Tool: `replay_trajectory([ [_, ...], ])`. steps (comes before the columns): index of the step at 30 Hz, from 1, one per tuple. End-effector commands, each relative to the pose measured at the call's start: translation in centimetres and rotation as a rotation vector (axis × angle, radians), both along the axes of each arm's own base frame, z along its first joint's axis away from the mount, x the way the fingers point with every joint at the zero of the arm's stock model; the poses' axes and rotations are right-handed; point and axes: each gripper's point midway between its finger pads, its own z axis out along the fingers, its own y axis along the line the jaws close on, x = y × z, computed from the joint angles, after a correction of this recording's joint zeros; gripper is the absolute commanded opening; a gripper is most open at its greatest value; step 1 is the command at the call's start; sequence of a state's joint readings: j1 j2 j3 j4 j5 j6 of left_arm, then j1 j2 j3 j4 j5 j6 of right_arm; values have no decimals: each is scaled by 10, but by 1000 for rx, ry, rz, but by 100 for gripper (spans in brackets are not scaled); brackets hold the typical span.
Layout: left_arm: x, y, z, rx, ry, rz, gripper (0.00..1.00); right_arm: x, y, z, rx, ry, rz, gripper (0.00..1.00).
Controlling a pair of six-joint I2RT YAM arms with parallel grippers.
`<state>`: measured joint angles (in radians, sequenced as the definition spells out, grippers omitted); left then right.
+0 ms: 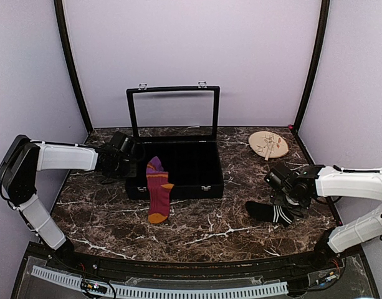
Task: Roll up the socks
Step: Move the storage box to the center of the board.
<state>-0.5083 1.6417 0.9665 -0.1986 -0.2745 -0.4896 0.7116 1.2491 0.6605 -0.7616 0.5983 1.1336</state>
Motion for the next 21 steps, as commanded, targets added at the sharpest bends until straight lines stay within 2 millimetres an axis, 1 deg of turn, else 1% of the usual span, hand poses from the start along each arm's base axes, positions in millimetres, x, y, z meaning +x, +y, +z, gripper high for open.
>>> replay_trajectory([
  [1, 7, -18, 5, -20, -20, -74, 0, 6, 7, 5, 10, -19, 18, 96],
  [9, 21, -29, 6, -38, -28, -87, 0, 6, 7, 4, 12, -21, 15, 96],
  [14, 36, -34, 5, -55, -34, -47, 0, 7, 7, 4, 10, -24, 12, 96],
  [17, 46, -34, 0, -75, -25, -3, 0, 8, 7, 3, 9, -27, 11, 97],
  [21, 56, -35, -11, -123, -3, 68, 0, 10, 7, 2, -4, -32, 11, 97],
])
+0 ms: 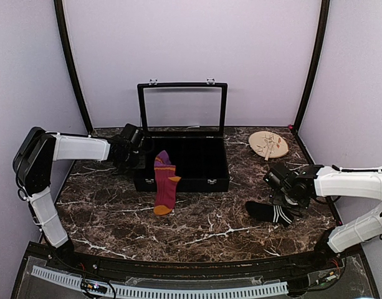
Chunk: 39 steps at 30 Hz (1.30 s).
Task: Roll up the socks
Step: Move the storage box to the center of the board.
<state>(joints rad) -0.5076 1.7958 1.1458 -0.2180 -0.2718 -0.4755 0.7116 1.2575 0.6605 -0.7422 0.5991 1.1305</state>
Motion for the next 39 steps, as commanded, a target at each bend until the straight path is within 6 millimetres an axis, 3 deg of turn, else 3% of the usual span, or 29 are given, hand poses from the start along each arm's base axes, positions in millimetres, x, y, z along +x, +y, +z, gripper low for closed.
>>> replay_trajectory([
  [1, 21, -14, -14, -136, 4, 94, 0, 8, 4, 3, -16, -24, 8, 97],
  [12, 63, -18, -16, -208, -26, 178, 0, 13, 0, -6, -54, -14, -3, 98],
  [23, 102, -19, -6, -246, -64, 200, 0, 0, -10, -20, -45, 41, -19, 99],
  [39, 130, -22, -5, -224, -75, 141, 0, -22, -1, -36, 60, 116, 30, 99],
])
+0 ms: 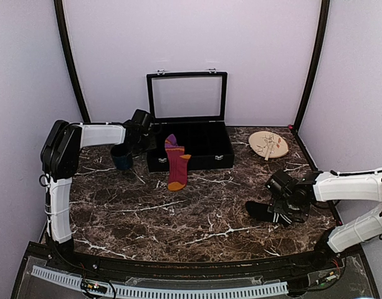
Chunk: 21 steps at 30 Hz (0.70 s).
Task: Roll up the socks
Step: Move the storage box to the center of the board.
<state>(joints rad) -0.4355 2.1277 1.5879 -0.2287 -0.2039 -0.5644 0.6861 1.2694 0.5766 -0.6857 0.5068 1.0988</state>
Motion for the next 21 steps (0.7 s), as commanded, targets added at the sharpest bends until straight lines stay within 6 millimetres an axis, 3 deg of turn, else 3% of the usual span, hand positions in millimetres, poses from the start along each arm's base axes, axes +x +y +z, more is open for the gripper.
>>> replay_trajectory([
  [1, 23, 3, -9, -72, -20, 29, 0, -6, 2, -7, 31, 24, 13, 99],
  [6, 28, 1, -7, -50, -24, -25, 1, -7, 5, -12, 39, 37, 29, 98],
  [9, 27, 2, -7, -37, -19, -48, 14, -7, 5, -16, 29, 48, 38, 98],
  [14, 26, 2, 2, -26, -25, -70, 46, -6, 6, -18, 27, 51, 43, 97],
  [18, 24, 1, 13, -32, -38, -79, 59, -6, 6, -18, 31, 52, 45, 94],
  [21, 21, 3, 22, -39, -53, -78, 61, -7, 8, -19, 42, 54, 48, 91],
])
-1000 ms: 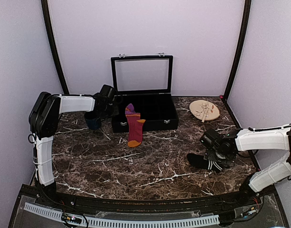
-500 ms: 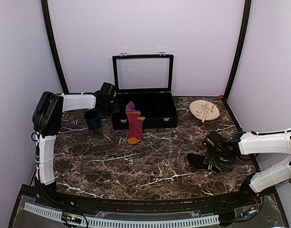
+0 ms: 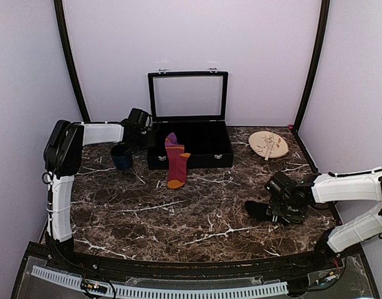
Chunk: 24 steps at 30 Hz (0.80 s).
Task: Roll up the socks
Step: Move the storage box to the center of the board, then move the sock to the center of the board.
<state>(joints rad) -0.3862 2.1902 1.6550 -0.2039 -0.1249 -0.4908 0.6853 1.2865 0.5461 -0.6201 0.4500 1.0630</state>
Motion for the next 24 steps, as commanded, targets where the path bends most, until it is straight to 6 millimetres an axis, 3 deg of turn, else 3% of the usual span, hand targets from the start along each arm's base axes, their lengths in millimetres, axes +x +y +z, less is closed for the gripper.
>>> replay_trajectory([
  [1, -4, -3, 29, -24, -44, -22, 61, -4, -1, -7, 5, 25, 9, 89],
  [7, -21, 7, 47, -21, -70, -5, 62, -2, 10, -5, 47, 27, 42, 80],
  [14, -58, 8, 82, 2, -152, -22, 62, 7, 32, 3, 45, 23, 99, 81],
  [19, -99, -25, 89, 28, -164, -123, 62, 13, 54, 2, 79, 18, 129, 82],
  [24, -149, -68, 69, 31, -119, -258, 62, 19, 81, 0, 93, 17, 170, 82],
])
